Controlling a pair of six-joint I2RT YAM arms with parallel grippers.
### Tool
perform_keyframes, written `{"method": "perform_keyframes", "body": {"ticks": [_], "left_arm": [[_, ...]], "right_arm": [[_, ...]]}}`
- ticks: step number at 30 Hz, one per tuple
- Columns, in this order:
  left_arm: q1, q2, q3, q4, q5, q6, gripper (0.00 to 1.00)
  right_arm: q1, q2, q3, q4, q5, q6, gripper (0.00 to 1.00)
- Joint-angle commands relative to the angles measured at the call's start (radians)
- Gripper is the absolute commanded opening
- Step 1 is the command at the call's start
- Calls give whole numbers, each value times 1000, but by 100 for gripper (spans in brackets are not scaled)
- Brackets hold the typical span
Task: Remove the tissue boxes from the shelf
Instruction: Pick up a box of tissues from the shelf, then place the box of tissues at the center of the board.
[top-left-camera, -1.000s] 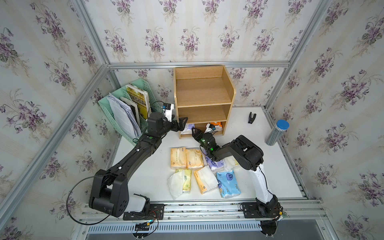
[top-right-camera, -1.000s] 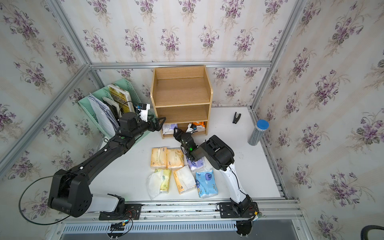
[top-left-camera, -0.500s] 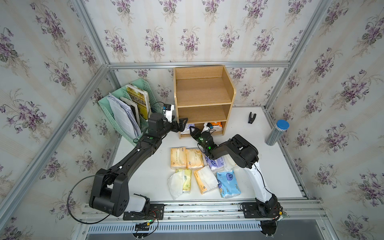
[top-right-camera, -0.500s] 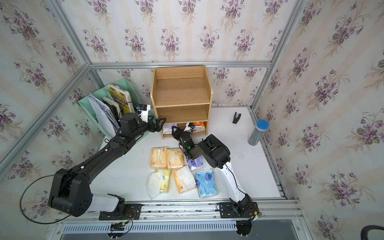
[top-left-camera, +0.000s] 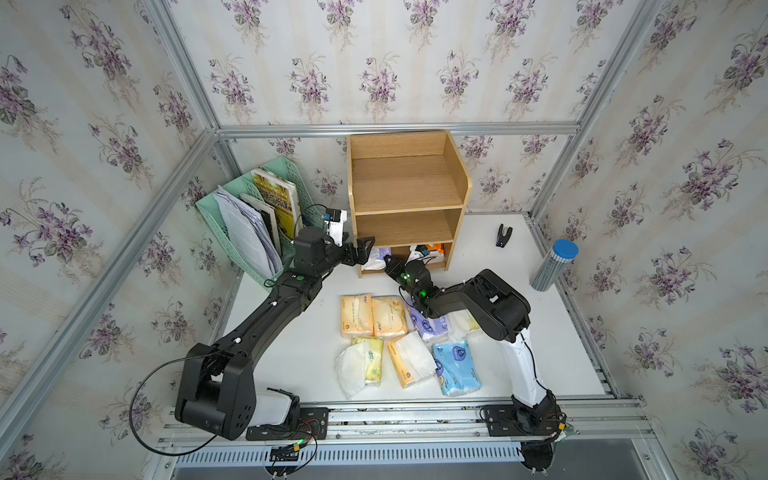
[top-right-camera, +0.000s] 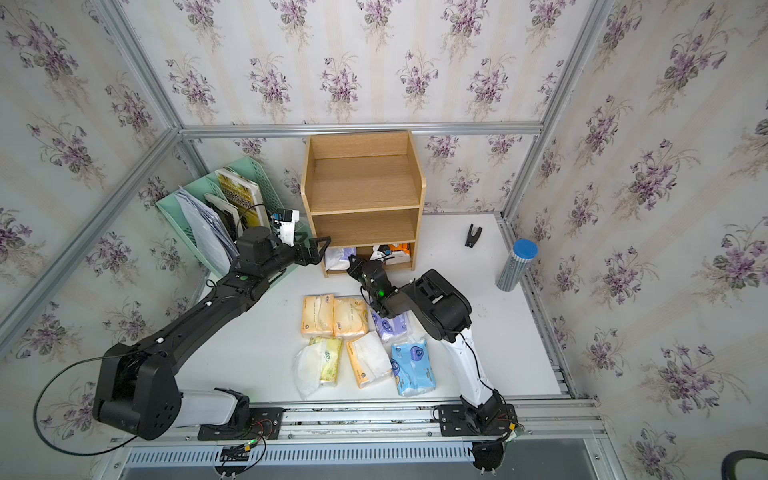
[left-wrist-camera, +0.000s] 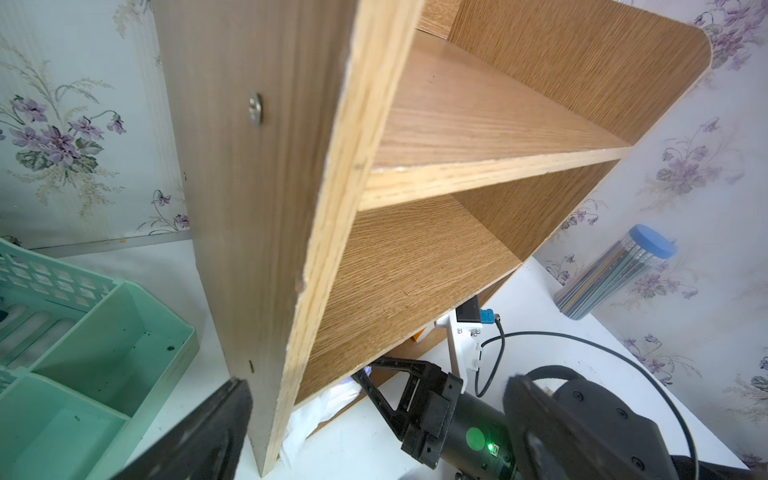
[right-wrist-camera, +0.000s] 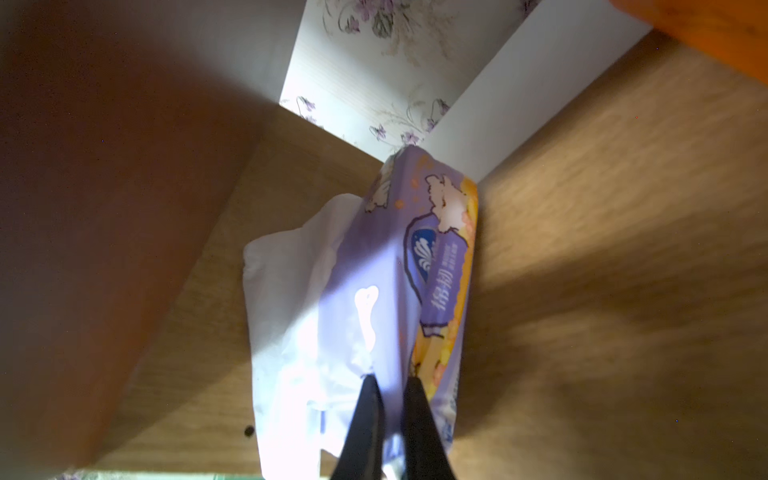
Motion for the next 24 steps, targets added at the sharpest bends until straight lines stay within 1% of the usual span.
{"method": "perform_keyframes", "body": {"ticks": [1,5,6,7,14,20,24], "left_arm": [[1,-20,6,-27,-25,-16,99],[1,-46,11,-76,-30,-17,99],[1,-54,8,-84,-60,-20,99],[1,-61,8,-93,-67,-22,99],[-1,-98,8,-139,-79,-26,99],[0,-139,-9,-155,-91,-32,99],[0,-161,-11,-174,-97,-34,99]], "right_arm": [[2,-47,-23,-6,-49,-26,4],[4,-101,-80,-35,-74,-32,1],[4,-117,-96,-43,-77,-34,0],[4,-134,-110,-52,-79,-38,0],[8,-220,-150,-179,-102,-86,0],[15,-306,-210,-237,-95,-115,0],[22,-387,-202,-379,-87,-170,0]]}}
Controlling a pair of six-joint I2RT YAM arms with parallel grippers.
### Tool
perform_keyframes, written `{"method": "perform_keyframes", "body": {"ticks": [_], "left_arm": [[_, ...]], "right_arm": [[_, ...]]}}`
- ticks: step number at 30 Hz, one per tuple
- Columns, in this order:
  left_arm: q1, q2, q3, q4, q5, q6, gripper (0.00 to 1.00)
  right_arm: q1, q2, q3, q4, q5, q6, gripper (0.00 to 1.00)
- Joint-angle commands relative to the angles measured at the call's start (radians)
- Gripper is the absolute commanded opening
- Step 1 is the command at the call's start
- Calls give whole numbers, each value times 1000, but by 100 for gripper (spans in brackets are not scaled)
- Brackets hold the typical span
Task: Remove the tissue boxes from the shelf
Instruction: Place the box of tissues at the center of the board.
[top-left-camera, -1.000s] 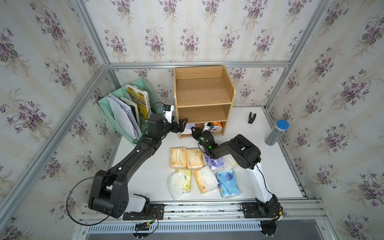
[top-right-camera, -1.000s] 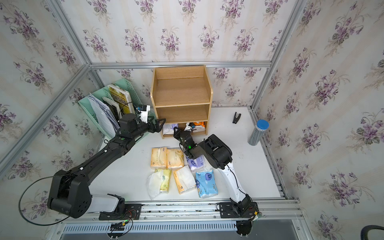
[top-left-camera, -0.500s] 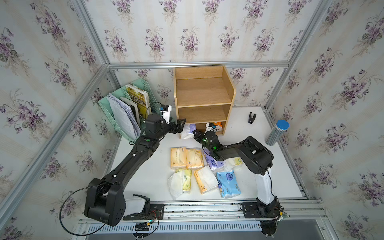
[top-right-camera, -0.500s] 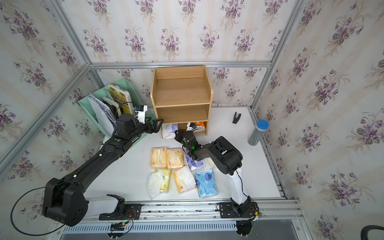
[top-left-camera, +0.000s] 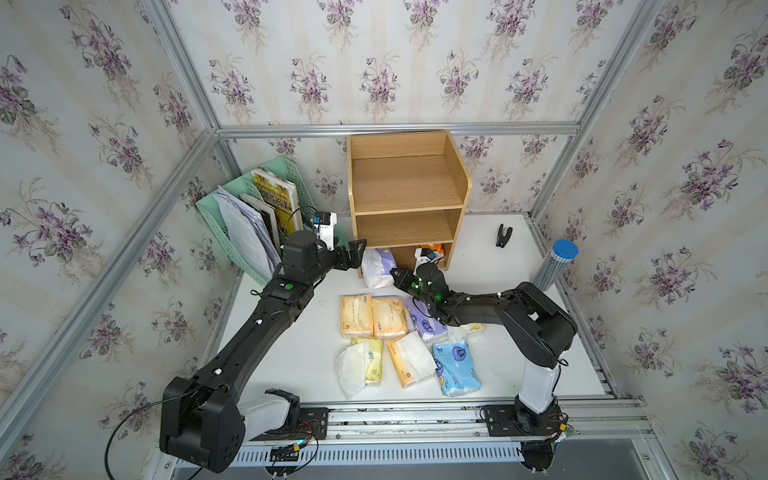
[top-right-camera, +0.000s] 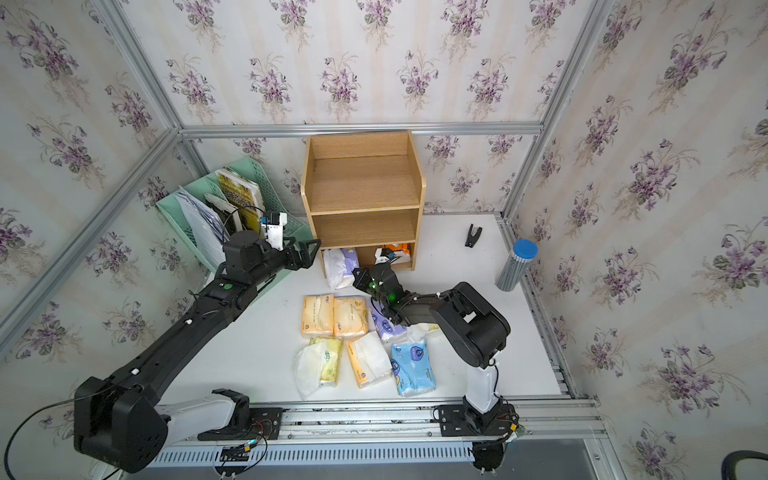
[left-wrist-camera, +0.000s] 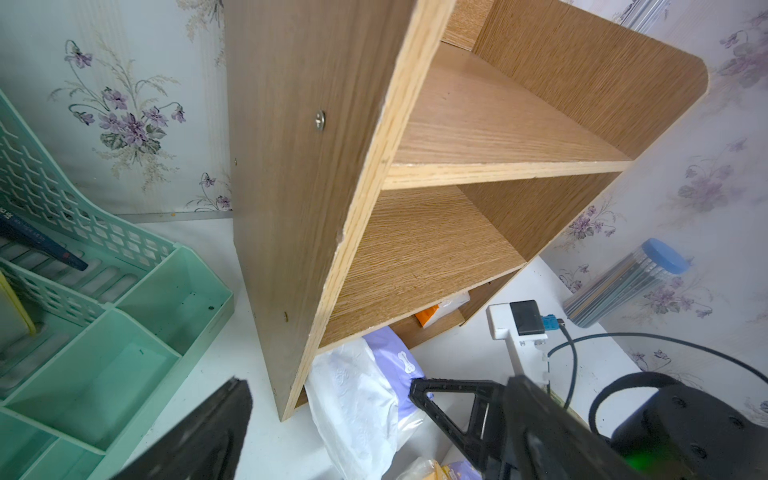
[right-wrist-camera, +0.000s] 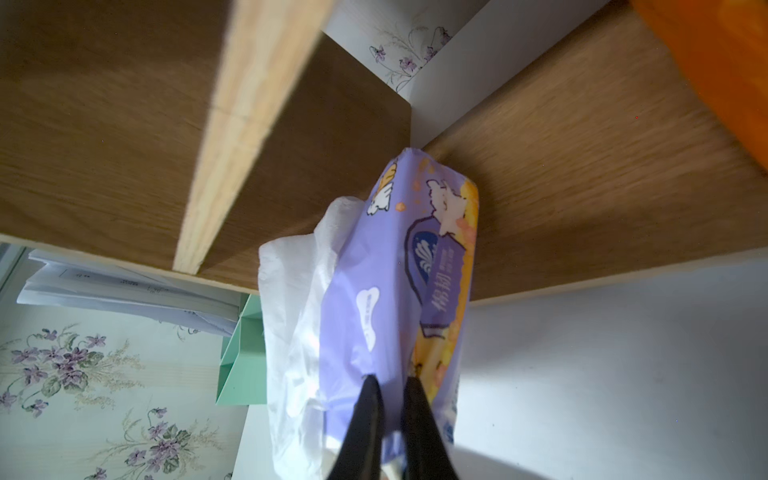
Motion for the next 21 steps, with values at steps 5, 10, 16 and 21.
{"method": "perform_keyframes", "body": {"ticks": [5,10,16,21], "left_arm": [[-1,-39,-20,-18,-25,-13,99],[-3,-61,-34,-23,-28,-24,99],[-13,-86,-42,-34,-43,-32,99],[-23,-97,-41,-37,-46,-37,99]], "right_arm": [[5,-146,-5,-262,30,-113,0],[5,-280,-52,-413,48,-169,0],[2,-513,-157,-529,106,-203,0],[-36,-697,-192,-693,170,-228,0]]}}
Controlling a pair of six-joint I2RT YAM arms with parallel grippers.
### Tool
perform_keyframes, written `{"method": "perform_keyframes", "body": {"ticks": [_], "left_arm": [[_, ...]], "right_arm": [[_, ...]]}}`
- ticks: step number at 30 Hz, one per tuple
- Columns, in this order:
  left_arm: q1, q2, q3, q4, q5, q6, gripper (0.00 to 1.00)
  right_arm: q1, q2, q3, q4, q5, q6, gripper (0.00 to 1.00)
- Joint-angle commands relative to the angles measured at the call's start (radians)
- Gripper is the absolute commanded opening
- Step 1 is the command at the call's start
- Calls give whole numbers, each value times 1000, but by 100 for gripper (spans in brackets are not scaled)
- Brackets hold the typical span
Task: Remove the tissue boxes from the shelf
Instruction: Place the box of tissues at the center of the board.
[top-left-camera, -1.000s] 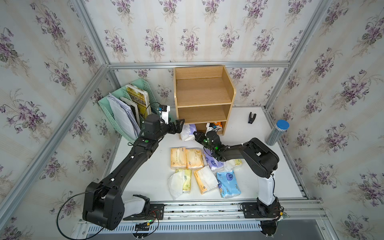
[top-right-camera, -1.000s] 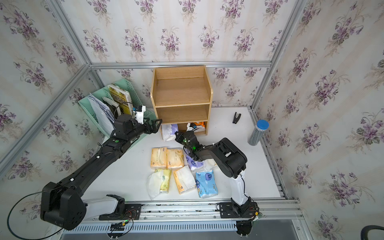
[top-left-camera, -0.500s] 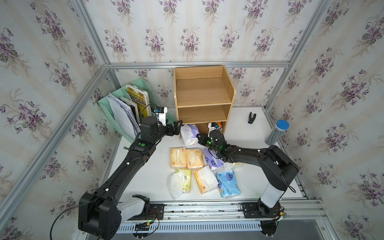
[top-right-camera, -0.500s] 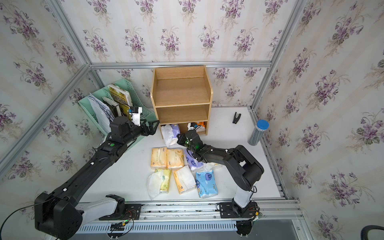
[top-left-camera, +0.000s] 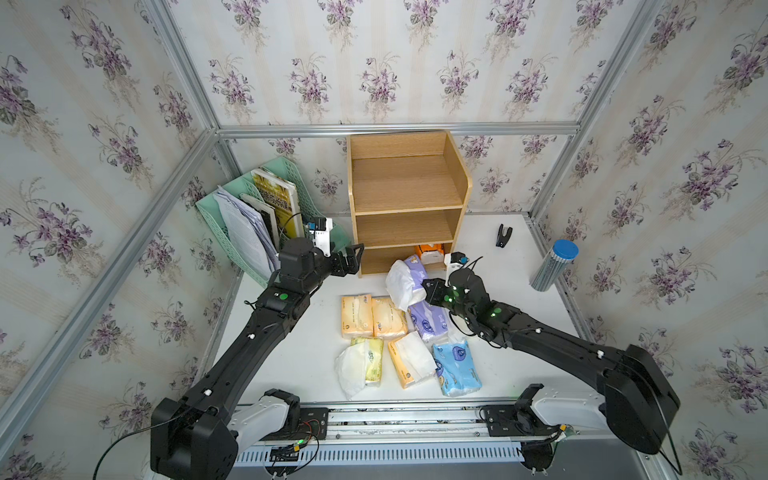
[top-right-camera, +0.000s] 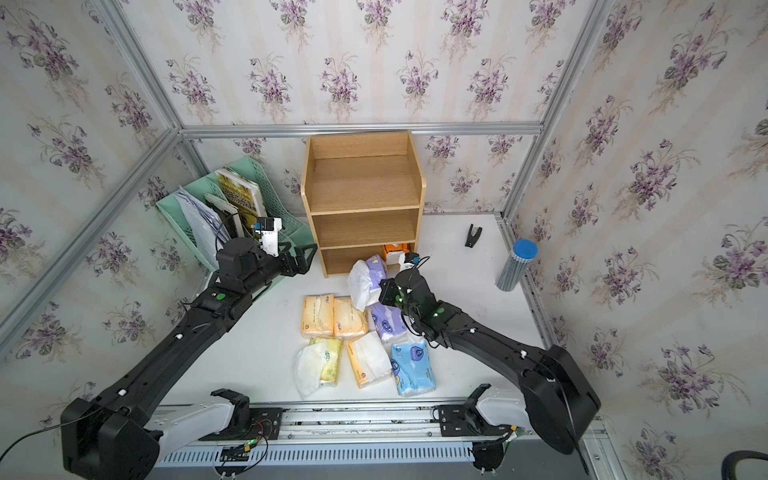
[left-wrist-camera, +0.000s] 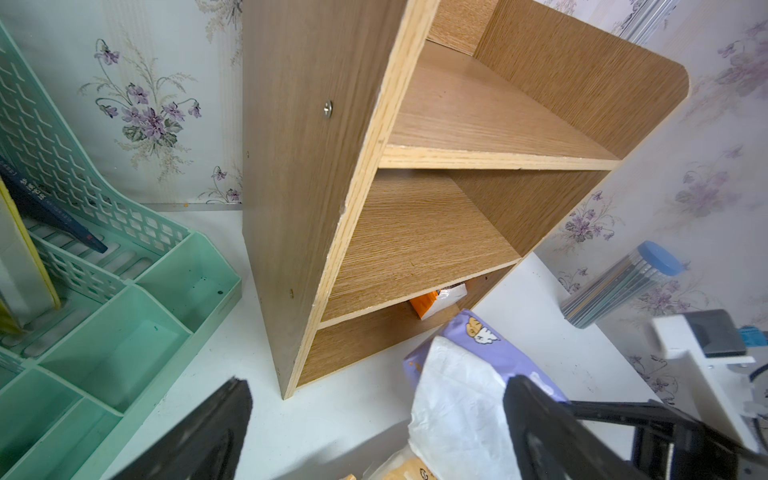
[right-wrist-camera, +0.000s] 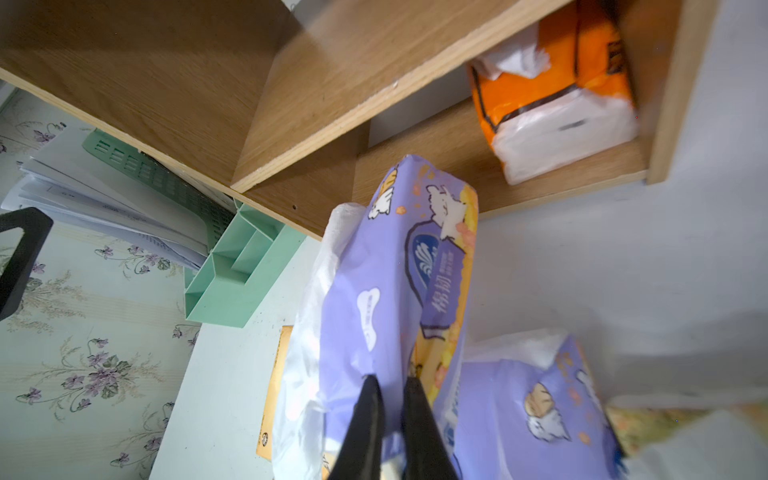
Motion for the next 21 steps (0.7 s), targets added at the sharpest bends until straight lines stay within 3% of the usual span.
{"method": "perform_keyframes", "body": {"ticks": [1,12,16,21], "left_arm": [[-7,-7,2,1,-5,-6,99],[-18,-38,-17,-1,-15,-12,99],[-25,-34,-20,16,-8,-24,99],[-31,-37,-15,9,-11,-16,99]], "right_arm": [[-41,-102,-22,-137,73,-37,0],[-445,-498,-111,-442,15,-179,0],[-550,-485,-108,-496,-28,-214,0],[-587,-408,-127,-492,8,-219,0]]}}
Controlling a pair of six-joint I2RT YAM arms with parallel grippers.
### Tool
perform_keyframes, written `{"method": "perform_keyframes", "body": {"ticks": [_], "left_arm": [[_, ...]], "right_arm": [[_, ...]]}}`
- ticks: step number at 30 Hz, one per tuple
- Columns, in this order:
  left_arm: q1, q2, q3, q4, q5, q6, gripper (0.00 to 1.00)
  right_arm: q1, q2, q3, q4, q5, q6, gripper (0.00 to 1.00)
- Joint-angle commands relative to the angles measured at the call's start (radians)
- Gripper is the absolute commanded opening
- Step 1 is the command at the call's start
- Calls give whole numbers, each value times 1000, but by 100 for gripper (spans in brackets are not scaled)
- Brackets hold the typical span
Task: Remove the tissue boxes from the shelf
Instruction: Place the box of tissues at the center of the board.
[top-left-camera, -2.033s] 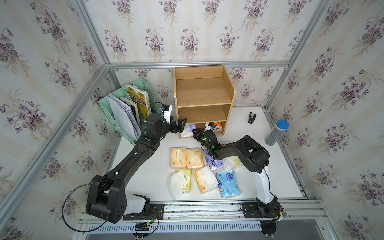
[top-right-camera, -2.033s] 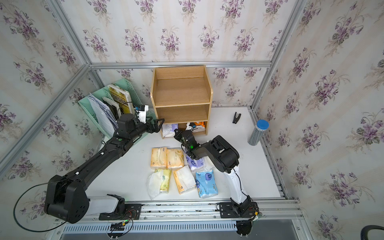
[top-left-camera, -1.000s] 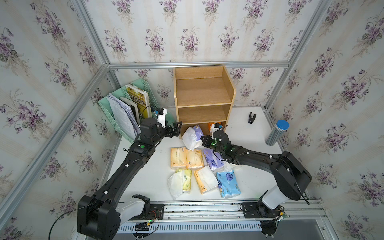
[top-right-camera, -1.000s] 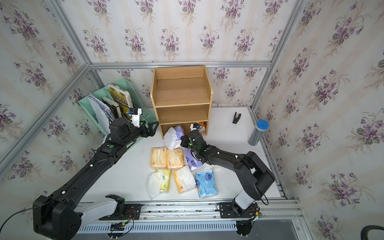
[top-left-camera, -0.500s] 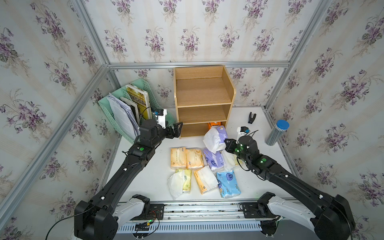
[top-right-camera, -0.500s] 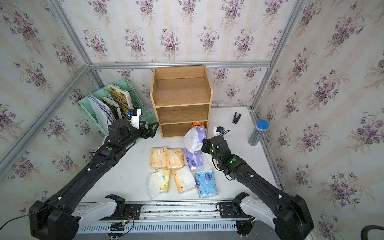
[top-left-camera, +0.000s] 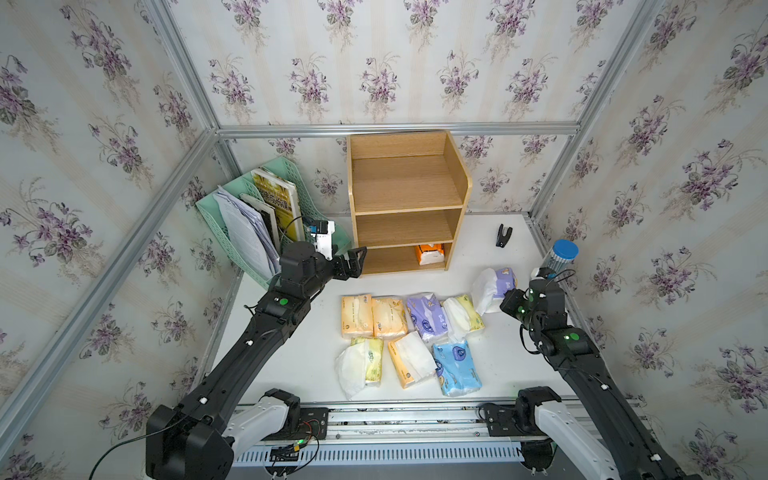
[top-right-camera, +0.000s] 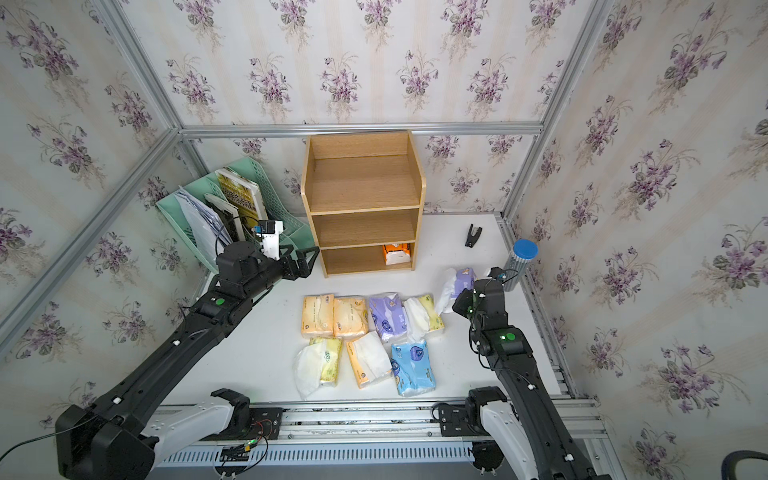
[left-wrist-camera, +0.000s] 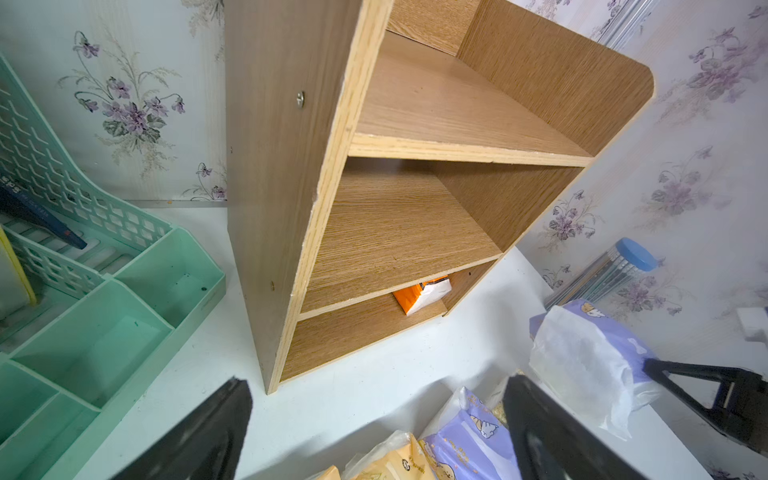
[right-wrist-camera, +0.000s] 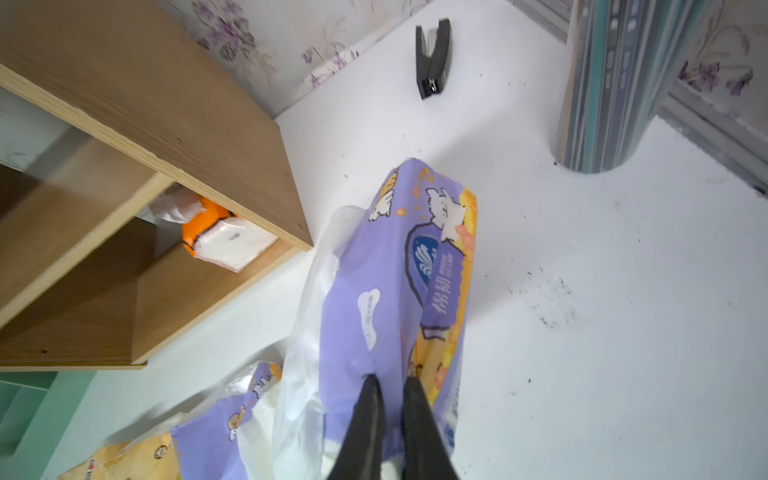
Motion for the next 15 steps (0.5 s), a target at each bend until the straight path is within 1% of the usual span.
{"method": "perform_keyframes", "body": {"ticks": [1,6,7,8,9,11,13,14,15], "left_arm": [[0,-8,4,9,-4,5,99],[-1,-28,-2,-4,-8,17,99],[-1,-30,-2,-7,-8,20,99],[-1,-33,-2,-8,-9,22,99],[-1,-34,-2,-11,-7,22,99],[0,-37,-3,-13,-5,22,99],[-1,-40,-4,-12,-1,23,99],[-1,-40,-6,-11,-1,23,99],[-2,-42,-7,-10,-1,22,99]], "right_arm": [[-14,37,-11,0,19,-14,0],[-17,95,-64,21,43,29,0],[-18,101,-70,15,61,45,12],[-18,103,-75,9,75,61,29],[-20,103,-76,-5,96,80,42],[-22,100,-60,-31,120,99,54],[-23,89,-35,-41,132,101,72],[-23,83,-20,-45,137,100,83],[-23,80,-3,-44,138,95,85]]}}
